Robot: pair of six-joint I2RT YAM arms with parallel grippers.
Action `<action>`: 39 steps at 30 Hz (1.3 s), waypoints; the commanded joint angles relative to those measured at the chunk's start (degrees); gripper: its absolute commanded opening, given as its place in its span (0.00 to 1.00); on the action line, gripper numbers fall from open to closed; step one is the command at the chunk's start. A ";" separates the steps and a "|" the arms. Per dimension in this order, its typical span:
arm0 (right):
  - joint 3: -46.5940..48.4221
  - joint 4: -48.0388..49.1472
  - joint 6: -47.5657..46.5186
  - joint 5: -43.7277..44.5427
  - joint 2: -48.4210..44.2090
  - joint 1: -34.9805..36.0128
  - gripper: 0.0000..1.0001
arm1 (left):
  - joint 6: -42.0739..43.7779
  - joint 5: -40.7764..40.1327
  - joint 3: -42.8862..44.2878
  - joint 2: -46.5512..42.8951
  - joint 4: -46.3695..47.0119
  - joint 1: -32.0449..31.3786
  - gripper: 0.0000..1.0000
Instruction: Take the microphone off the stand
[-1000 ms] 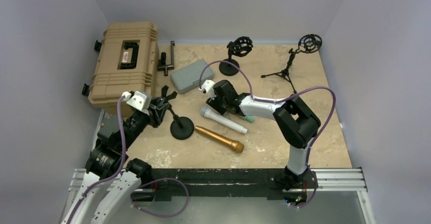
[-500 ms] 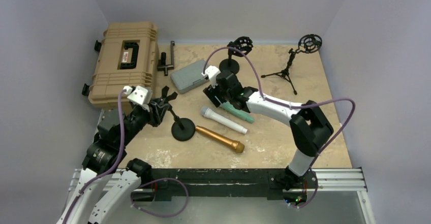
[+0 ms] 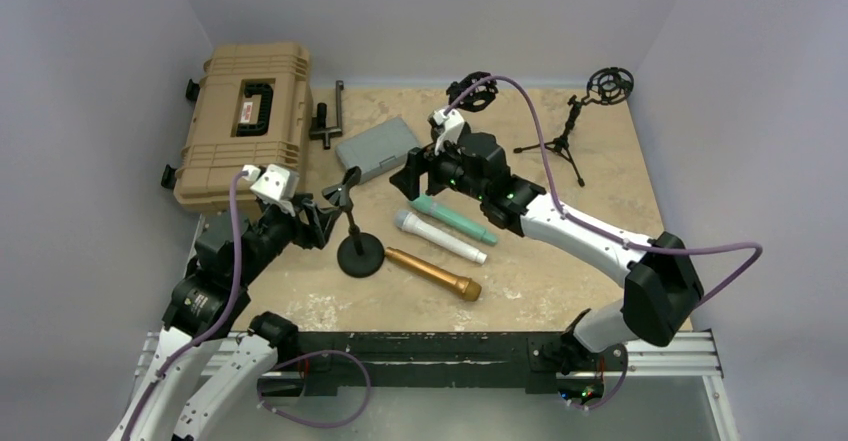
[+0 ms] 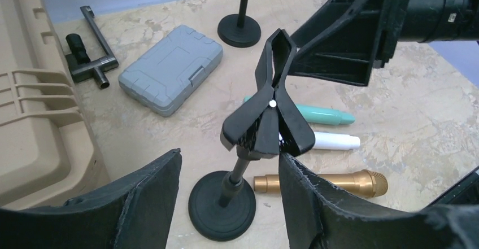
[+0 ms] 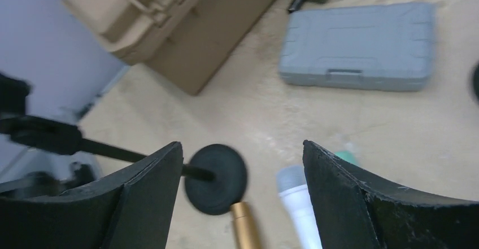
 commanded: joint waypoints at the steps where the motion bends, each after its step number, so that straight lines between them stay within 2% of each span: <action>1: -3.66 13.61 15.59 -11.74 -1.95 -0.03 0.75 | -2.41 0.52 2.05 0.69 1.21 -0.25 0.64; 9: -6.57 15.63 22.52 -13.92 -6.34 0.00 0.73 | -2.57 -1.09 3.11 -0.88 -0.33 -0.25 0.67; 13: -9.06 21.44 29.86 -18.40 -7.32 0.76 0.73 | -2.18 -4.14 3.17 -5.08 -1.39 -0.24 0.69; 17: -9.05 25.68 34.56 -18.57 -6.69 3.50 0.73 | -1.64 -7.28 4.64 -7.87 -2.65 -0.25 0.71; 28: -1.68 24.32 42.16 -12.41 0.29 9.45 0.66 | -1.32 -18.05 6.40 -10.43 -3.82 -0.21 0.73; 33: 0.84 23.26 43.66 -11.35 2.91 9.95 0.63 | -1.83 -18.22 5.19 -10.37 -0.46 -0.23 0.73; 39: 3.29 20.12 42.21 -9.89 3.49 10.39 0.62 | -2.61 -17.61 4.56 -9.89 -1.26 -0.25 0.73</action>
